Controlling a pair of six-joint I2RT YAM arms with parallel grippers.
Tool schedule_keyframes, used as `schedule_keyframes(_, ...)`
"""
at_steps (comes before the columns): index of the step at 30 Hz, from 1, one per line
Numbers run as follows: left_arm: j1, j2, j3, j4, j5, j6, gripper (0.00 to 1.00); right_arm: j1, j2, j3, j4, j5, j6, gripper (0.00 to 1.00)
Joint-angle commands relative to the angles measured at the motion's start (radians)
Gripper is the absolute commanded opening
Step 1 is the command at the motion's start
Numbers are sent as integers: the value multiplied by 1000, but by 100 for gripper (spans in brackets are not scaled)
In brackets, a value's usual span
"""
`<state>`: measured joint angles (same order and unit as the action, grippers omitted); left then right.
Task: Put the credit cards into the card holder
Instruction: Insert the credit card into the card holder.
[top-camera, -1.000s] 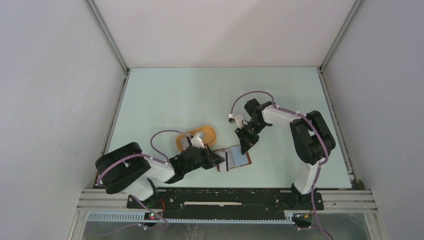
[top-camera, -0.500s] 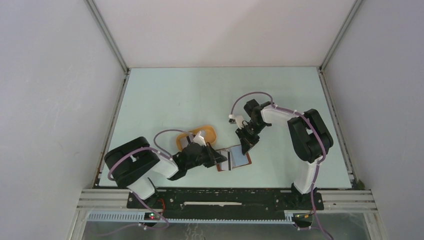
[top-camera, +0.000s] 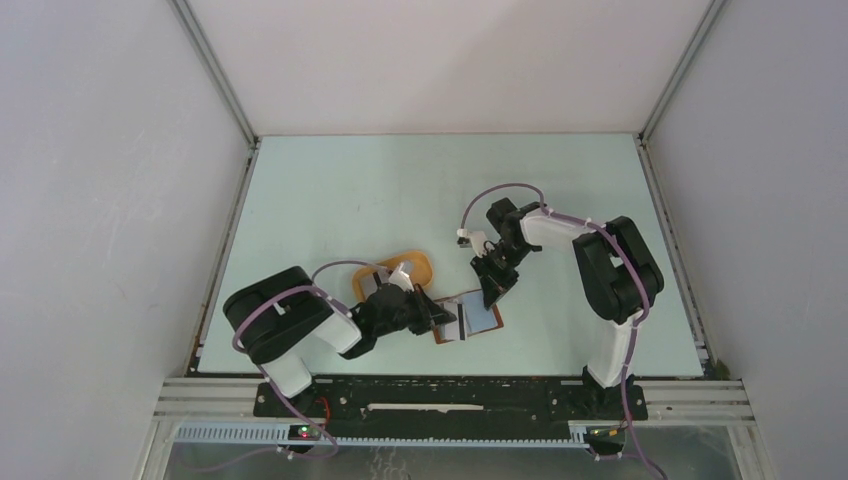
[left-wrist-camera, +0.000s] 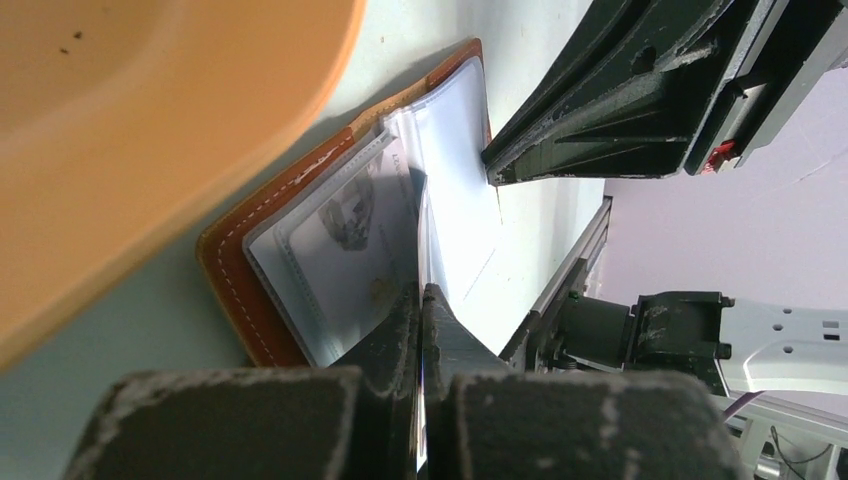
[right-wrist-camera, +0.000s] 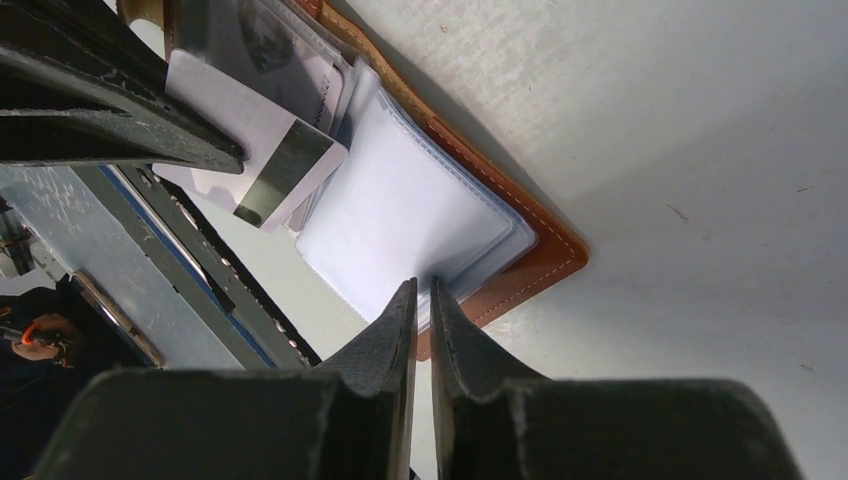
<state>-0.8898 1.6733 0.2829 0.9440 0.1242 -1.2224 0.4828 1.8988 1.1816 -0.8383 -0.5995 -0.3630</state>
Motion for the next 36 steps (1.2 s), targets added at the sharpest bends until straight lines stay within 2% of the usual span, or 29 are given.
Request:
schedule_keyframes(1,12,31,35,21,3,-5,0,20,27,24,-6,25,5,17)
schedule_keyframes(10,20,72,28,118,1,-30,0,30,43,27,-8,46,6,16)
schedule_keyframes(36,19,150,-6,162,-95,-81,0,36,46,26,-8,46,10,16)
